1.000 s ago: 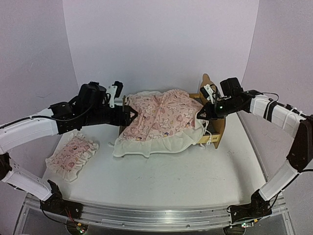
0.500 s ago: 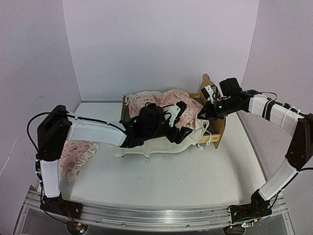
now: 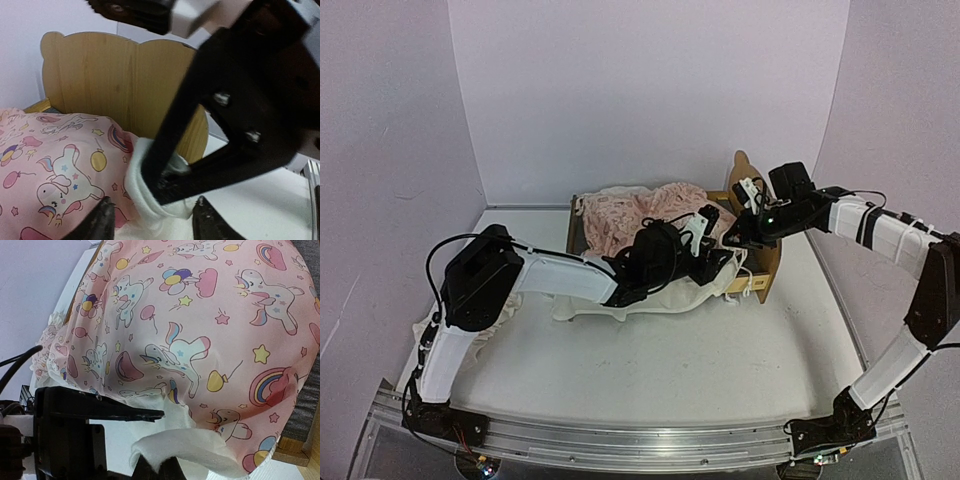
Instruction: Set up the pet bed
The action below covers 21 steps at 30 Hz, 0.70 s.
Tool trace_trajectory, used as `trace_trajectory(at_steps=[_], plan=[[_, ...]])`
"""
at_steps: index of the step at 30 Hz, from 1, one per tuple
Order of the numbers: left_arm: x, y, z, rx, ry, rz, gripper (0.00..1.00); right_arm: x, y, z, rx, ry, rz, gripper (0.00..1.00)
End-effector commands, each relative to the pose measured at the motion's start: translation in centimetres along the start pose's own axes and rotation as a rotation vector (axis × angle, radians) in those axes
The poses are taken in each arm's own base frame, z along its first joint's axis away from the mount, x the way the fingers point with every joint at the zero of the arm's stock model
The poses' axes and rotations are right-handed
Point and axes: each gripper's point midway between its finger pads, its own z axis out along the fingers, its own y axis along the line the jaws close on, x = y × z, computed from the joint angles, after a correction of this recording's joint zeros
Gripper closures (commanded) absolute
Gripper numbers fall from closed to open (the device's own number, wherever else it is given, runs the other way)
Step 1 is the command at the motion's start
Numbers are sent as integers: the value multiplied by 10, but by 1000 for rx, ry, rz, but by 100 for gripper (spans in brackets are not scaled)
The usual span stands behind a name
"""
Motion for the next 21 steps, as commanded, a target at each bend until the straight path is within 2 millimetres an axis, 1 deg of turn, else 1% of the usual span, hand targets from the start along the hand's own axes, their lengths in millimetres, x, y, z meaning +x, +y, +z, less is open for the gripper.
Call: trace_trajectory(at_steps=[1,2,3,6,7,9,12,14,15,17,18,19,21], plan=[[-34,11,7,-77,-124,-34,56,-13,20,-16,-65,-68,-9,100],[-35,11,8,-77,-126,-36,59,-12,20,-16,-66,-67,-5,100],[-37,10,9,-75,-132,-36,65,-12,21,-16,-69,-66,-2,100],[-42,11,10,-80,-144,-32,90,-7,18,-15,-59,-61,-1,99],[-41,12,10,-90,-143,-29,98,-5,16,-16,-44,-61,-10,93],[-37,15,9,-103,-135,-24,100,0,0,-26,63,-64,-38,76],[-35,19,5,-126,-128,-25,100,11,-27,-49,254,-83,-82,55],[-35,21,3,-138,-126,-19,100,25,-48,-62,379,-96,-82,47],[-35,23,1,-150,-126,-16,100,32,-57,-68,429,-107,-77,46],[-36,27,-1,-173,-125,-10,100,41,-69,-65,463,-118,-28,48],[-36,30,-2,-190,-126,-9,100,47,-68,-56,429,-121,-3,49],[-36,32,-3,-196,-126,-10,100,47,-68,-48,399,-140,21,51],[-37,33,-4,-196,-126,-15,100,43,-66,-35,356,-181,57,54]])
